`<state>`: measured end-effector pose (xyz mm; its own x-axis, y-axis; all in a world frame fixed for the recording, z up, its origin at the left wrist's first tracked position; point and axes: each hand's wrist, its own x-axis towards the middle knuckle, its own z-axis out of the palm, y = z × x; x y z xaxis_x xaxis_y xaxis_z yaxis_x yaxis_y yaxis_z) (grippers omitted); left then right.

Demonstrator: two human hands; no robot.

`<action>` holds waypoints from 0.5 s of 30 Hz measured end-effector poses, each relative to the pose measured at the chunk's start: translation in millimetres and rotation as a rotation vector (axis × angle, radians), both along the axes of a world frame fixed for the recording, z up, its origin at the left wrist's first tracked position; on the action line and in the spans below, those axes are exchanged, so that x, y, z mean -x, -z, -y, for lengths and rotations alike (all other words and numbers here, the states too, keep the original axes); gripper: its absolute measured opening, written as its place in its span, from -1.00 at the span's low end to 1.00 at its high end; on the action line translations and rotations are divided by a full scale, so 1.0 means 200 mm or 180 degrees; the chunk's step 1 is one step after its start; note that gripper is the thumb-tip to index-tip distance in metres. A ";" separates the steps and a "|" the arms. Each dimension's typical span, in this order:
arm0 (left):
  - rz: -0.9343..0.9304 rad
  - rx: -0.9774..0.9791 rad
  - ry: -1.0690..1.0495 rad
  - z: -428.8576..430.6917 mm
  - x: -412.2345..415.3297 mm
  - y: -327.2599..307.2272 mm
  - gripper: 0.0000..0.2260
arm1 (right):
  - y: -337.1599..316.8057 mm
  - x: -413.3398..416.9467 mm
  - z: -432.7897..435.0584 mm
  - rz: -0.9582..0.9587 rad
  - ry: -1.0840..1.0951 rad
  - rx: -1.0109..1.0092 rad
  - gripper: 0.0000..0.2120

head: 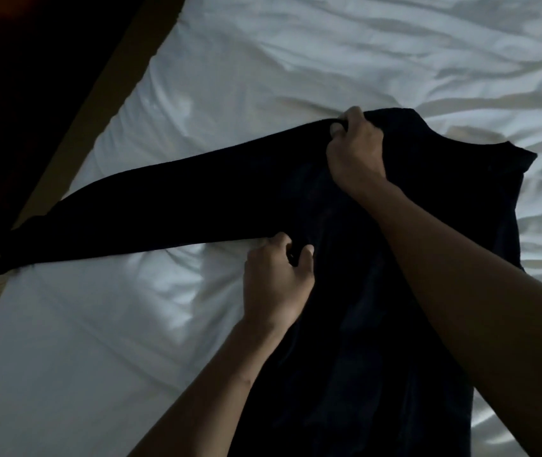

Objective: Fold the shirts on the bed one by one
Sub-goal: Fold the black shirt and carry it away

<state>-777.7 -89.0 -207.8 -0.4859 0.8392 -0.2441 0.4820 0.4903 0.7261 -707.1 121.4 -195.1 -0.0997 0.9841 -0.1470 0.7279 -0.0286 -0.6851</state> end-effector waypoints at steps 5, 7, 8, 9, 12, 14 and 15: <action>-0.0544 -0.0644 0.0301 0.05 -0.25 -0.12 -0.75 | -0.14 -0.21 -0.03 0.0123 0.0362 -0.0341 -0.79; -0.0705 -0.0697 0.0421 0.05 -0.35 -0.10 -0.77 | -0.12 -0.32 -0.02 0.0149 0.0452 -0.0264 -0.73; -0.0762 -0.0644 0.0509 0.05 -0.40 -0.07 -0.77 | -0.09 -0.36 0.01 0.0181 0.0440 -0.0169 -0.73; -0.0807 -0.0536 0.0605 0.05 -0.43 -0.04 -0.77 | -0.06 -0.41 0.04 0.0200 0.0405 -0.0045 -0.73; -0.0851 -0.0174 0.0878 0.10 -0.48 0.05 -0.76 | 0.02 -0.48 0.23 0.0059 0.0327 0.0283 -0.61; -0.1036 -0.0205 0.1054 0.17 -0.48 0.07 -0.78 | 0.04 -0.50 0.41 -0.0134 0.0382 0.0277 -0.56; -0.1115 -0.0203 0.1133 0.22 -0.48 0.06 -0.77 | 0.04 -0.50 0.52 -0.0234 0.0424 0.0279 -0.56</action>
